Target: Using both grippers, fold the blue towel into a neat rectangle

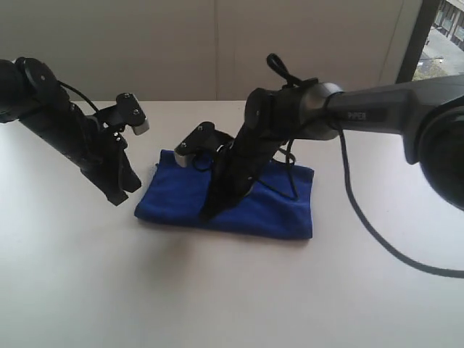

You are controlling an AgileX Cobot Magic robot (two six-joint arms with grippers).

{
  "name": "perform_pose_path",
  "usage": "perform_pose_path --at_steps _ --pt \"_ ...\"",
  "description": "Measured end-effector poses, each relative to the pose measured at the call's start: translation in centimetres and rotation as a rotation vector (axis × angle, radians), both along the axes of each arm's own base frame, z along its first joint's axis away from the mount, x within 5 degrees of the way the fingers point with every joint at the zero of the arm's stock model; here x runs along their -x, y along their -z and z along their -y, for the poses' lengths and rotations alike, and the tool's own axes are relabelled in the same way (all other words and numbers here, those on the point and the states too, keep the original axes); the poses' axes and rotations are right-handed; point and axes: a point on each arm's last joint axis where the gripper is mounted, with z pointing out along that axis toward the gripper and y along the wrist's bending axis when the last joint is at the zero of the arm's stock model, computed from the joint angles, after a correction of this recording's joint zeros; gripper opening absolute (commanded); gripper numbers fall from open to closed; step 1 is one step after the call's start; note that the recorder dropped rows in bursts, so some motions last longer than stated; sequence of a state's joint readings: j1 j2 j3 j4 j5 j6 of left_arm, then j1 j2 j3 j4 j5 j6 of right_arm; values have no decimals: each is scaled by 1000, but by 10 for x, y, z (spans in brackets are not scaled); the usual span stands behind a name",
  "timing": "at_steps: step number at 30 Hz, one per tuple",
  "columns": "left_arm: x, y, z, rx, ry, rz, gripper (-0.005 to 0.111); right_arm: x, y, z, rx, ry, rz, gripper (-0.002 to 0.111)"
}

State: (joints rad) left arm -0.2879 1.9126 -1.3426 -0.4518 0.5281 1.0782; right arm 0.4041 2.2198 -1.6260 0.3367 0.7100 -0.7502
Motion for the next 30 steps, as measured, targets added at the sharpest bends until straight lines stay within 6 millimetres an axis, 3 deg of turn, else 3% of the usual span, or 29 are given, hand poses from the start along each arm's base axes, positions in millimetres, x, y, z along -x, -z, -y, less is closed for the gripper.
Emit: perform_pose_path --at_steps 5,20,30 --pt "-1 0 -3 0 -6 -2 0 6 6 -11 22 -76 -29 0" --pt "-1 0 -2 0 -5 -5 0 25 5 -8 84 -220 -209 0" --pt "4 0 0 28 -1 -56 0 37 0 -20 129 -254 -233 0"
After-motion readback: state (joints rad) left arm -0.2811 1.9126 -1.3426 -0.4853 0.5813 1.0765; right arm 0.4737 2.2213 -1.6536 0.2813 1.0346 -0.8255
